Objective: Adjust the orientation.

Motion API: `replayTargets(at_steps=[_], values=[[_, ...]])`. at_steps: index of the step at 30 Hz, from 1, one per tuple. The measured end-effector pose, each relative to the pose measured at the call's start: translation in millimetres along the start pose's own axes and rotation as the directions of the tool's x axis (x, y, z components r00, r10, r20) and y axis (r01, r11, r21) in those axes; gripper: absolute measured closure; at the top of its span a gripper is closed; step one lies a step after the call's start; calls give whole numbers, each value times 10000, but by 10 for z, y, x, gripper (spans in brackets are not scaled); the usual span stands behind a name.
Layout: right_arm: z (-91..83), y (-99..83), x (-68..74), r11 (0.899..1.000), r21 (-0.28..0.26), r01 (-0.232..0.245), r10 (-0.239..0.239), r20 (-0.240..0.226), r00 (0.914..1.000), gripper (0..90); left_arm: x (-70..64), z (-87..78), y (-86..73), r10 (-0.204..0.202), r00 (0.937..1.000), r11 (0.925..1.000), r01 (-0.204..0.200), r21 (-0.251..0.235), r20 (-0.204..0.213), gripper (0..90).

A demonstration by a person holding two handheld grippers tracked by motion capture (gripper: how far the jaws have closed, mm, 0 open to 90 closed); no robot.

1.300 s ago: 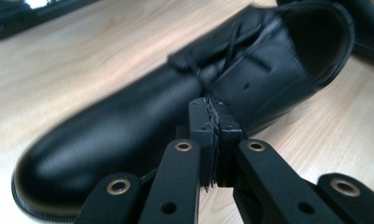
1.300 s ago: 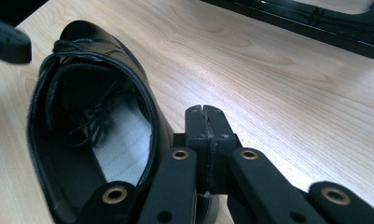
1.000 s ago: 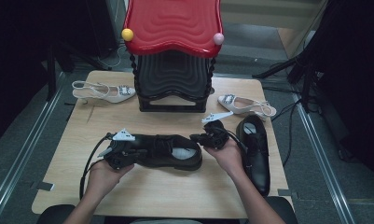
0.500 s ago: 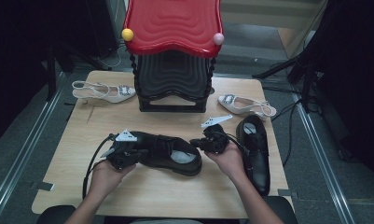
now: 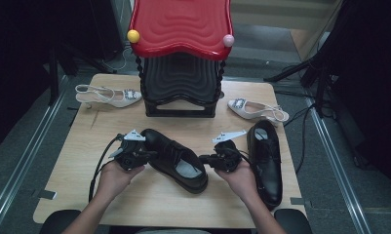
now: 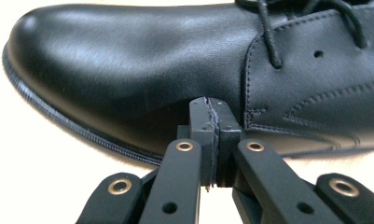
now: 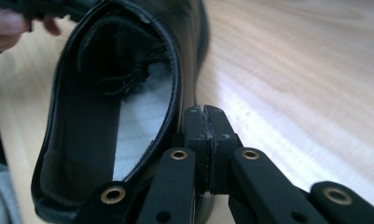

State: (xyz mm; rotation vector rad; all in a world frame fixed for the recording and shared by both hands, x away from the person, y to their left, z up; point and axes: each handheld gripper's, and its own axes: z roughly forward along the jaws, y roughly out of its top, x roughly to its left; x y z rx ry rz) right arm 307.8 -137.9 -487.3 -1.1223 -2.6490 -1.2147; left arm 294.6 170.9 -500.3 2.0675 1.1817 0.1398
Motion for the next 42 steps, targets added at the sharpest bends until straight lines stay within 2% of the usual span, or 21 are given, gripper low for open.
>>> replayTargets(at_steps=[3,8,13,16,25,34,37,40,41,42], values=[[-18,-56,69,9999,-34,-102,102,25,9999,900,4,28,34,-16,10000,10000,16,7,3,900],[-1,-77,139,9997,-44,-249,250,127,9996,897,35,83,94,-286,9994,9996,285,68,175,900],[29,-69,163,9987,-120,-503,506,240,9984,893,65,133,169,-193,9997,9998,191,88,155,893],[42,-65,190,9985,-93,-530,533,271,9982,892,82,173,217,-225,9996,9997,224,74,167,890],[124,-57,294,9989,130,-442,441,86,9990,867,73,212,294,108,9999,9996,-109,265,56,891],[124,-41,254,9972,5,-753,752,155,9970,854,113,315,419,83,9995,9995,-92,297,316,885],[121,-37,226,9969,-35,-791,792,212,9966,831,152,301,427,-26,9997,9997,20,259,230,830],[88,-33,202,9959,-180,-891,895,198,9958,788,154,230,427,155,9997,9996,-159,246,176,706],[72,-30,193,9953,-259,-930,935,164,9955,752,155,194,430,154,9997,9997,-158,203,198,670],[52,-21,187,9946,-278,-995,1000,150,9949,720,165,161,434,118,9989,9998,-124,129,450,637]])
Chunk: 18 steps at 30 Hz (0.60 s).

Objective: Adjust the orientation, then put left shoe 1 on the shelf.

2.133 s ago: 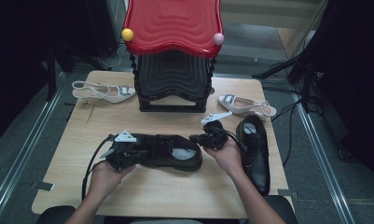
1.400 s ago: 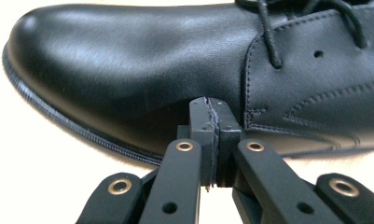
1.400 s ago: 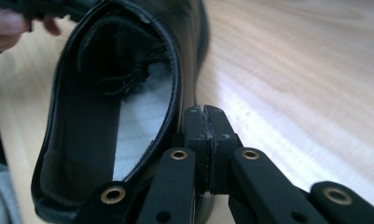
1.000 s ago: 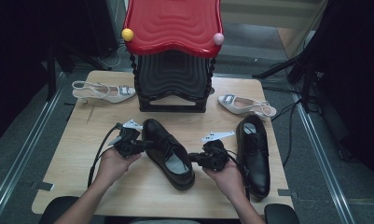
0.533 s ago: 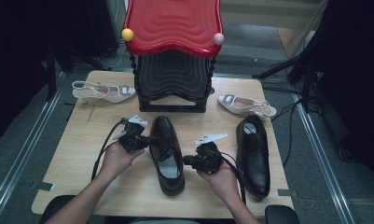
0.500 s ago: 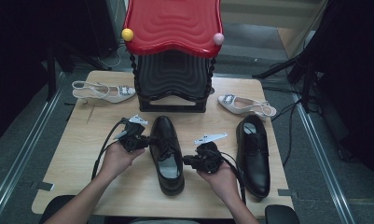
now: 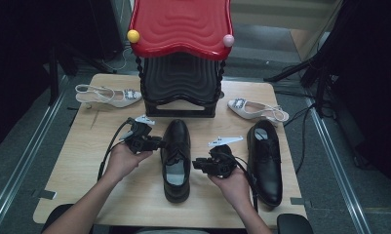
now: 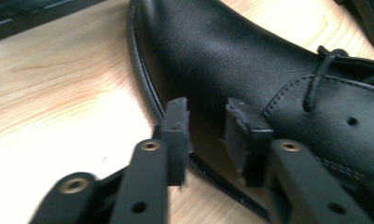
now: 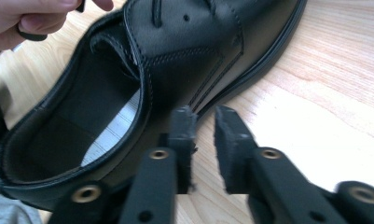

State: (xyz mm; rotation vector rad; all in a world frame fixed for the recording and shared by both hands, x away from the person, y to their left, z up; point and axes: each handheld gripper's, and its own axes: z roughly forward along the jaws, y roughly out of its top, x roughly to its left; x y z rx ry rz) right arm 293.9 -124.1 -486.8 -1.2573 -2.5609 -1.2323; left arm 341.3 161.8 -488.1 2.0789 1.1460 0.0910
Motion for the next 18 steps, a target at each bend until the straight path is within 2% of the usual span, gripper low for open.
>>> replayTargets(at_steps=[2,6,8,10,16,18], values=[[-22,12,3,10000,29,-51,51,-16,10000,683,0,-46,20,-93,9995,9999,92,49,310,562],[-73,29,38,9998,-6,-207,207,96,9997,640,-50,-155,76,167,9982,9998,-161,-104,569,513],[-104,39,44,9989,-57,-455,455,-51,9990,629,-65,-205,119,138,9966,9999,-130,-112,808,496],[-125,42,49,9986,-100,-514,511,-268,9983,623,-82,-240,150,204,9964,9996,-189,-202,818,491],[-198,92,114,9999,-113,-35,33,-240,9997,600,-114,-344,288,634,9956,9976,-613,-316,696,519],[-217,121,124,9996,20,-265,266,-185,9995,595,-126,-378,344,713,9946,9968,-683,-407,753,538]])
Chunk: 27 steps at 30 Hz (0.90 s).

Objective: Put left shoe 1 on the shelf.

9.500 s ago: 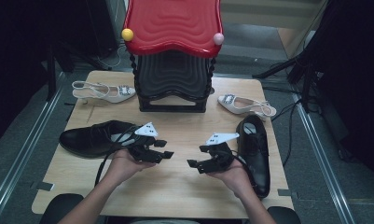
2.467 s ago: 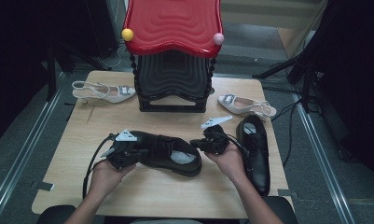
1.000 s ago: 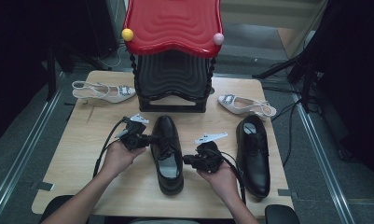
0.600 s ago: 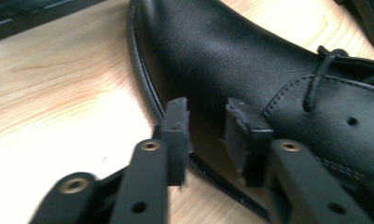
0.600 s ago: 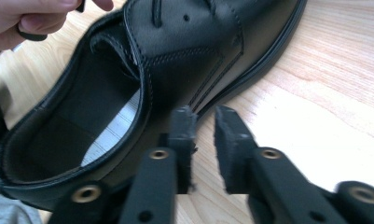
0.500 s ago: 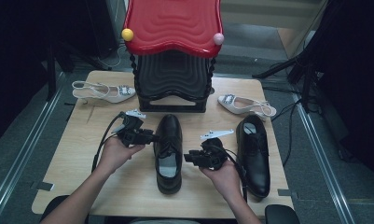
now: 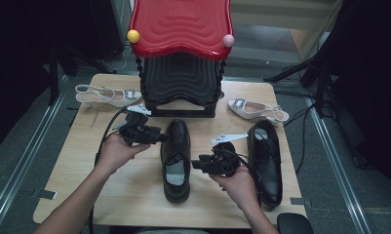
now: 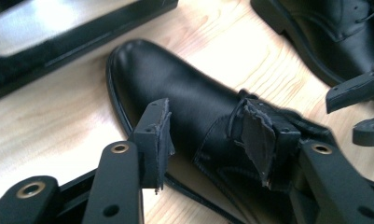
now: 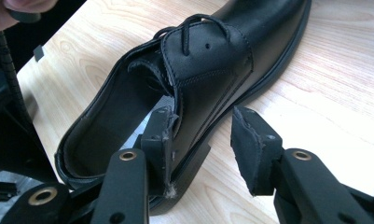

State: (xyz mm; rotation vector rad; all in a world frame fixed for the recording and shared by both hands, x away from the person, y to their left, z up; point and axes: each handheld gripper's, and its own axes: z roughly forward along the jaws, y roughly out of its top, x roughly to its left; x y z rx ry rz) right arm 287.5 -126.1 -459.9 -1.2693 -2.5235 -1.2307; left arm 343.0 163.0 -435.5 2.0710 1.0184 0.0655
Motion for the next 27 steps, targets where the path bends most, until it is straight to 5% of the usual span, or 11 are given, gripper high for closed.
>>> replayTargets(at_steps=[12,27], values=[[-45,163,94,9926,910,-800,799,52,9968,513,-80,-294,494,730,9971,9955,-742,-593,-220,670],[203,278,113,9681,2142,-1301,1336,-21,9910,516,-87,-569,979,1071,9936,9868,-1107,-1178,-367,798]])
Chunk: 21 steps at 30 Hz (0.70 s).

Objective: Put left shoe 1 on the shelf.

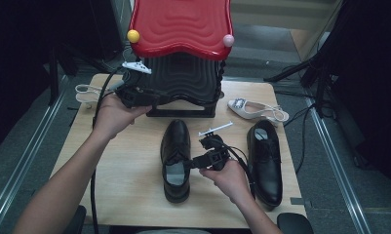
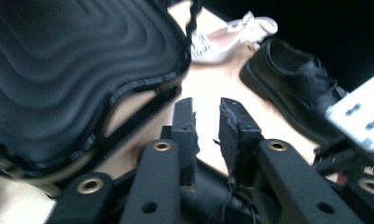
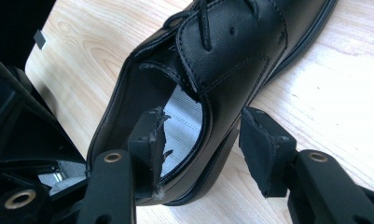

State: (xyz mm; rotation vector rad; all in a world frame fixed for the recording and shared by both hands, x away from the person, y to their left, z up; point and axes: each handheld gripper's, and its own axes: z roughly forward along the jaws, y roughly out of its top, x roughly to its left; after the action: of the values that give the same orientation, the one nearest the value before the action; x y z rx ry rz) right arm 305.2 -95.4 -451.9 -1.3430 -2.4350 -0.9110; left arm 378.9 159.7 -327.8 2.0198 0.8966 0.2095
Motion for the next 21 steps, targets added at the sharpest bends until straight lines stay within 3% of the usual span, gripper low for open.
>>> replayTargets(at_steps=[6,9,21], values=[[57,22,-11,9994,332,-43,38,128,9999,515,61,-128,289,248,9997,9979,-253,-593,-89,876],[73,26,-17,9993,385,-27,22,136,9999,516,89,-165,454,481,9981,9960,-508,-732,-381,897],[153,58,-37,9980,606,-176,168,151,9997,520,286,-142,961,196,9965,9970,-256,-732,-815,900]])
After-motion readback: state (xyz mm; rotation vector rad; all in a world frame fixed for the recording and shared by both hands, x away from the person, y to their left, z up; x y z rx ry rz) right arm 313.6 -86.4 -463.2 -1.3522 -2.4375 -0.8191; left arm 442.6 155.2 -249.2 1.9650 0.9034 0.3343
